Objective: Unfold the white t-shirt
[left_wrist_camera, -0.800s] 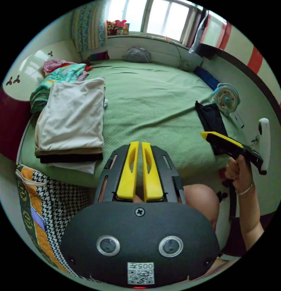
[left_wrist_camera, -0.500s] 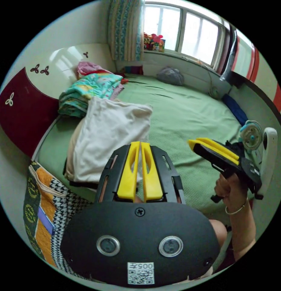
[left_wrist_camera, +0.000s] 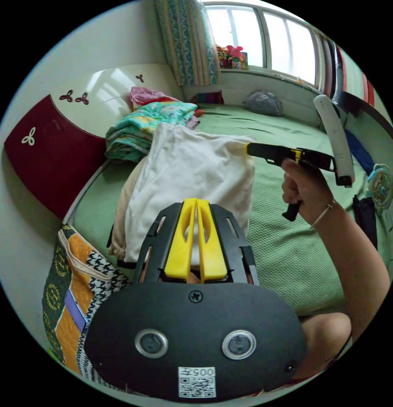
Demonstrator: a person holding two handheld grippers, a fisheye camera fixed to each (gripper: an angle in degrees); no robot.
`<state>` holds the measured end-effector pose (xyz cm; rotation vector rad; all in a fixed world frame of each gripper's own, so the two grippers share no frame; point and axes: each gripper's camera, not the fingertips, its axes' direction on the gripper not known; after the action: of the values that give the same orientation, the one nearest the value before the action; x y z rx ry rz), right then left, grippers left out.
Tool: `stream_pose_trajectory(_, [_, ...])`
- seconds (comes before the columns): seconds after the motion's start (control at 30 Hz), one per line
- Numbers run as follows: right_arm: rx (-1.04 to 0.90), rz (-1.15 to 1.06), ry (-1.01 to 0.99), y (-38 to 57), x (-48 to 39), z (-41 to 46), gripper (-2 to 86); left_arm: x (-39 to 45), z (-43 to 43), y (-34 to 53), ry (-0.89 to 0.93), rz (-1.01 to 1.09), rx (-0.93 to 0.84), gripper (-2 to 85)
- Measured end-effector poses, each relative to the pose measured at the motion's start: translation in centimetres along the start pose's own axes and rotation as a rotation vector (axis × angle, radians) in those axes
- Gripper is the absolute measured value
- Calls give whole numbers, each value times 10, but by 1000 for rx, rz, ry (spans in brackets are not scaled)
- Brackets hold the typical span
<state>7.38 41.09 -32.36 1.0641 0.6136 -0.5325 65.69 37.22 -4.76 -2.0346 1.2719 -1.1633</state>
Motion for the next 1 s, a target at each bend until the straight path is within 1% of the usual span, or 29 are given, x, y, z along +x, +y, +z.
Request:
stream_pose_trajectory(0.13, [-53,39,-68,-7,-7,29,82,-17,6,-12,46,4,-41,-7])
stream_pose_trajectory(0.27, [-52,-42,27,-9,-29,46,55,-35,7,-24,120,-29,-54,-7])
stream_pose_trajectory(0.4, [0,-127,113,-6,-51,38,34,-46,8,-33,128,-37,-69,-7])
stream_pose_trajectory(0.53, [25,-103,130,-7,-52,25,32,-53,3,-45,158,-30,-35,-7])
stream_pose_trajectory(0.7, [17,-31,195,-11,-25,12,35,-58,5,-59,128,-59,-67,-7])
stream_pose_trajectory(0.77, [0,-9,226,-15,-7,12,36,-60,8,-67,181,-55,-78,-7])
stream_pose_trajectory(0.87, [-39,27,324,-26,29,17,36,-55,11,-78,199,-24,-88,-7])
stream_pose_trajectory(0.97, [-49,29,400,-40,65,35,35,-46,15,-90,224,20,-107,-7])
stream_pose_trajectory(1.0, [-90,22,439,-44,78,47,36,-45,16,-92,235,26,-110,-7])
